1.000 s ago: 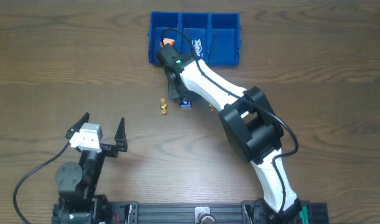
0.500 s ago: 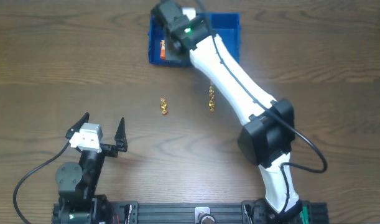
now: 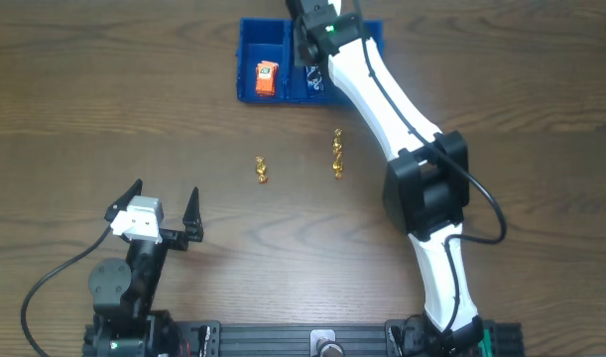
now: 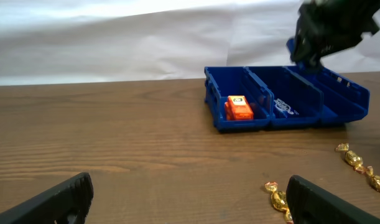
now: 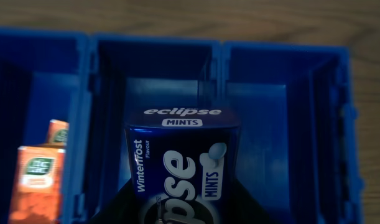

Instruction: Sort Candies Into Trays

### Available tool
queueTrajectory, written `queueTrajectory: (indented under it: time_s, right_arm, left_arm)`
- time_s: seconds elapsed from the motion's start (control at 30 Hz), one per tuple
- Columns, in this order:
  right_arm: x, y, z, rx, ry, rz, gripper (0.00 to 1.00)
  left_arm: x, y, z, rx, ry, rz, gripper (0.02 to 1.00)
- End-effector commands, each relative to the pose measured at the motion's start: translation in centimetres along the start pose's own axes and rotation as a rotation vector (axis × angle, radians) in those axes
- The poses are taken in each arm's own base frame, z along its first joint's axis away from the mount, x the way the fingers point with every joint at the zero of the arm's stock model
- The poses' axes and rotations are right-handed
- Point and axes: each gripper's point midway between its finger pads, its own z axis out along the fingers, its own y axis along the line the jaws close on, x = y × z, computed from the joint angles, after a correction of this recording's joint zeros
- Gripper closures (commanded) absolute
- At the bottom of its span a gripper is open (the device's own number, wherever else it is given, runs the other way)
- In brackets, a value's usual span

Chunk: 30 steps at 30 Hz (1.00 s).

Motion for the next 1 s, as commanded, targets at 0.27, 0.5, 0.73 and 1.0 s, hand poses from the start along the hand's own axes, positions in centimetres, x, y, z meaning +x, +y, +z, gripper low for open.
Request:
queueTrajectory:
  time_s: [0.27, 0.5, 0.73, 1.0]
  right_arm:
    - [0.2, 1.0, 1.8, -0.029, -0.001, -0.017, 0.965]
    - [0.5, 1.2, 2.3, -0.037, 0.006, -0.017, 0.963]
    - [0.7, 1.7, 2.3, -0.062, 0.019, -0.018, 0.691]
    - [0.1, 1.6, 1.5, -0.063, 0.017, -0.018, 0.191]
  left_arm:
    - [1.6, -0.2, 0.1, 0.016, 0.045, 0.002, 0.020]
    - [1.6, -0.2, 0.1, 0.016, 0.045, 0.002, 0.020]
    - [1.6, -0.2, 0.1, 0.016, 0.045, 0.002, 0.020]
    - [1.6, -0.2, 0.1, 0.016, 0.045, 0.002, 0.020]
